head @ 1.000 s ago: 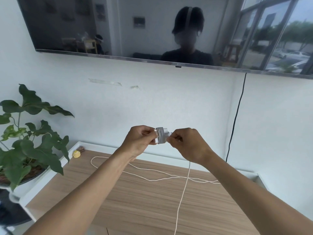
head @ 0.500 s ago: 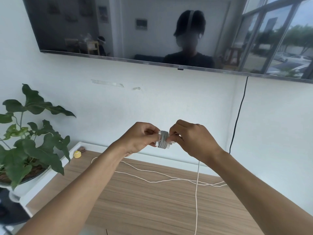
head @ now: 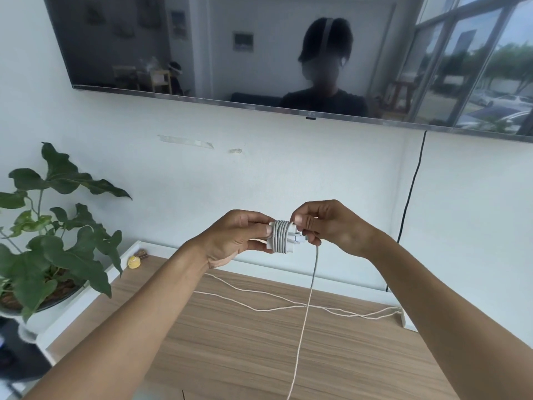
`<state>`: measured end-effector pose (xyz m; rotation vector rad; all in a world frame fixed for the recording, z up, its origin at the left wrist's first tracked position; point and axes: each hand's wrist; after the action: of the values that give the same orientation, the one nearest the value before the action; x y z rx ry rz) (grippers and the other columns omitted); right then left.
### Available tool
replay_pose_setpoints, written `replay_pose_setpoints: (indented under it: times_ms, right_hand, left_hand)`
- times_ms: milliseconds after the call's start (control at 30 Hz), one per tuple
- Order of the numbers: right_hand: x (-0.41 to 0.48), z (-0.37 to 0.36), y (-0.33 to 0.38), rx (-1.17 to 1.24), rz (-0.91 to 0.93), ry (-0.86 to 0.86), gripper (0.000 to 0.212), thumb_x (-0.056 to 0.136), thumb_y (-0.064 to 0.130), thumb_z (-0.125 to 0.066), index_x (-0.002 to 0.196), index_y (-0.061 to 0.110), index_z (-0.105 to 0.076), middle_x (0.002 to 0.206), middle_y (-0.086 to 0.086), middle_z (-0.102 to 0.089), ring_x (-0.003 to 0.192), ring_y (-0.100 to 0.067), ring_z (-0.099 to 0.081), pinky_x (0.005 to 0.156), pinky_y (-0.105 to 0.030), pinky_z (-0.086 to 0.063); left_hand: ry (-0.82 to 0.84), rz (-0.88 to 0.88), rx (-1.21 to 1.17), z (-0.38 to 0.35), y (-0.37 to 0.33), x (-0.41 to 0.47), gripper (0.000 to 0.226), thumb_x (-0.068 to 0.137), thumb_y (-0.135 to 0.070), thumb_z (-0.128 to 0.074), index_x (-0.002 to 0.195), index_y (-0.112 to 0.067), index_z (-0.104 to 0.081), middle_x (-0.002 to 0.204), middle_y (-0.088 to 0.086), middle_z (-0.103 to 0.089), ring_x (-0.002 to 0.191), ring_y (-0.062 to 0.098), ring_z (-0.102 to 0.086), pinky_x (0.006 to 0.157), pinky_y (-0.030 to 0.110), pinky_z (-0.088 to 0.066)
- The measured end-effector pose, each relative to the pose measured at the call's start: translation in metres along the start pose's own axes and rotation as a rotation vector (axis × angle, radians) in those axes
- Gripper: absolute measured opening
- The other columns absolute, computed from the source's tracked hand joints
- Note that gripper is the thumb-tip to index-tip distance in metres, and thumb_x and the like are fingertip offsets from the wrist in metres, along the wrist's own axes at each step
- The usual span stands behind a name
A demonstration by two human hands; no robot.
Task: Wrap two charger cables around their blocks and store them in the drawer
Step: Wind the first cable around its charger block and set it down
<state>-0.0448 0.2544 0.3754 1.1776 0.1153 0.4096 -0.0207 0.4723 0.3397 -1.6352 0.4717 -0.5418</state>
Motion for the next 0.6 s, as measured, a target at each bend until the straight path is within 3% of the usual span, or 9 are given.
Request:
replay_pose_setpoints:
  times_ms: [233, 333, 500, 600]
  right_hand:
    - [0.005, -0.001, -0.02, 0.282, -0.044, -0.039, 0.023, 0.096, 0.001, -0.045, 0.083, 0.011, -0.061, 0.059, -0.003, -0.05, 0.049, -0.012, -0.042, 0.048, -0.019, -0.034]
    - [0.004, -0.009, -0.03, 0.448, -0.019, -0.145, 0.025, 0.097, -0.003, -0.04, 0.085, 0.009, -0.059, 0.053, 0.003, -0.047, 0.044, -0.008, -0.038, 0.045, -0.017, -0.026]
    - [0.008, -0.028, -0.035, 0.286, 0.037, -0.459, 0.022, 0.098, 0.005, -0.046, 0.08, 0.002, -0.057, 0.061, -0.004, -0.053, 0.046, -0.011, -0.044, 0.043, -0.021, -0.035]
    - [0.006, -0.035, -0.036, 0.192, -0.006, -0.526, 0.02, 0.096, 0.01, -0.053, 0.077, 0.007, -0.059, 0.065, -0.003, -0.059, 0.044, -0.009, -0.047, 0.042, -0.022, -0.037]
  left_hand:
    - [-0.04, -0.006, -0.213, -0.008, -0.002, 0.008, 0.024, 0.081, -0.008, -0.06, 0.1, 0.006, -0.063, 0.09, 0.017, -0.067, 0.081, 0.025, -0.068, 0.072, 0.032, -0.058]
    - [-0.092, -0.022, -0.228, -0.015, -0.007, 0.014, 0.015, 0.09, -0.005, -0.055, 0.095, 0.006, -0.064, 0.081, 0.013, -0.067, 0.076, 0.021, -0.066, 0.071, 0.031, -0.059]
    - [-0.252, -0.033, -0.276, -0.026, -0.009, 0.026, 0.021, 0.095, -0.002, -0.049, 0.082, 0.003, -0.065, 0.073, 0.007, -0.07, 0.07, 0.017, -0.068, 0.07, 0.03, -0.061]
    - [-0.37, -0.036, -0.289, -0.028, -0.007, 0.033, 0.022, 0.094, 0.0, -0.052, 0.076, 0.003, -0.064, 0.072, 0.009, -0.069, 0.071, 0.021, -0.066, 0.073, 0.032, -0.062]
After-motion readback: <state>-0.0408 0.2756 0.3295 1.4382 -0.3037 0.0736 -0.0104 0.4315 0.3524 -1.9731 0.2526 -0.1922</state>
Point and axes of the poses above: each hand's wrist, its own x-axis towards the middle knuckle, its own z-axis out of the back of the hand, y = z × x
